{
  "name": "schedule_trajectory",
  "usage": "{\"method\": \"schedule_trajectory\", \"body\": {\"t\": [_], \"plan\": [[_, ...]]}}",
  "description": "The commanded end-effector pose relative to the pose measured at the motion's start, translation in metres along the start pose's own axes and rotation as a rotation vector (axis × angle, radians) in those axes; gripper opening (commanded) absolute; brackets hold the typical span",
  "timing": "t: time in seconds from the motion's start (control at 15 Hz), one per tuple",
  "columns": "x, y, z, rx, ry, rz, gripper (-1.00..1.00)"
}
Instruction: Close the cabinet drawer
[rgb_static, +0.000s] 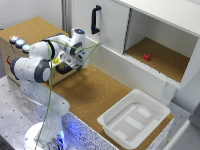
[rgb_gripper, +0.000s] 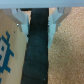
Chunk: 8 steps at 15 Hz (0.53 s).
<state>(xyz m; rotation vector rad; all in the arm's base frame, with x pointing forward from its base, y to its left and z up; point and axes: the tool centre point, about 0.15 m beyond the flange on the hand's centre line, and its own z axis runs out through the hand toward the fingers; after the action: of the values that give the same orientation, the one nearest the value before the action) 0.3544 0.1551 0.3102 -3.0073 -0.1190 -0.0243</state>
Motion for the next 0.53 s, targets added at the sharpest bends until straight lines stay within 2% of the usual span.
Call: {"method": "schedule_trajectory", "body": {"t": [0.0,0.47], "plan": [[0.007,-0.016,0.011,-0.002,-0.042,-0.065,-1.00],[0.031,-0.067,0.020,0.013,-0.051,-0.165,-1.00]]}}
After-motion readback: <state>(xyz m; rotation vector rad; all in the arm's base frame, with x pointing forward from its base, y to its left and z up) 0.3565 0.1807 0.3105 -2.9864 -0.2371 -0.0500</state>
